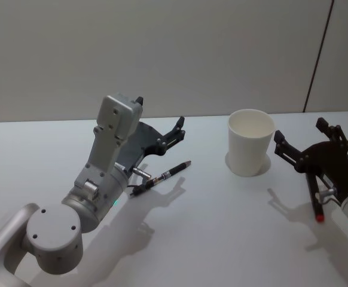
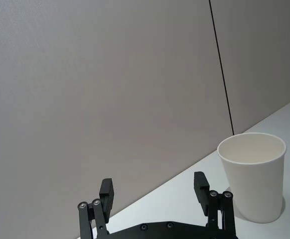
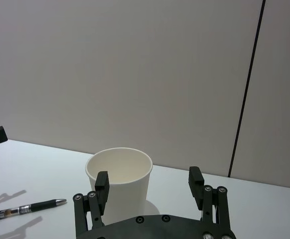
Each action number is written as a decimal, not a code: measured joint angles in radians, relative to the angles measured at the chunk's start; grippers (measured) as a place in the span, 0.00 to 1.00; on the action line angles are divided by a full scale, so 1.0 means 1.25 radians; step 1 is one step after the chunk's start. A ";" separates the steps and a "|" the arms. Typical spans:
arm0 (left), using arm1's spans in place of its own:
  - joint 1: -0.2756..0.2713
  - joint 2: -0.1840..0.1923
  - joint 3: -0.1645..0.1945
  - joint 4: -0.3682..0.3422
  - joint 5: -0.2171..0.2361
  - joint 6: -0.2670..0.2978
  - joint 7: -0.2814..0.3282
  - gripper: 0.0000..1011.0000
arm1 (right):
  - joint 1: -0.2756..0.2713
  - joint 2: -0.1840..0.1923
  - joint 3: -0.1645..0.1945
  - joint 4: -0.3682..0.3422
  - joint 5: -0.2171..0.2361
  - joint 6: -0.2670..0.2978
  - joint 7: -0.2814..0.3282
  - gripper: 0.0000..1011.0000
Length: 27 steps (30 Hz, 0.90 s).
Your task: Place the pen into the pen holder.
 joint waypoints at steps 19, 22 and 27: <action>0.000 0.000 0.000 0.000 0.000 0.000 0.000 0.99 | 0.000 0.000 0.000 0.000 0.000 0.000 0.000 0.99; 0.000 0.000 0.000 0.000 0.000 0.000 0.000 0.99 | 0.000 0.000 0.000 0.000 0.000 0.000 0.000 0.99; 0.000 0.000 0.000 0.000 0.000 0.000 0.000 0.99 | 0.000 0.000 0.000 0.000 0.000 0.000 0.000 0.99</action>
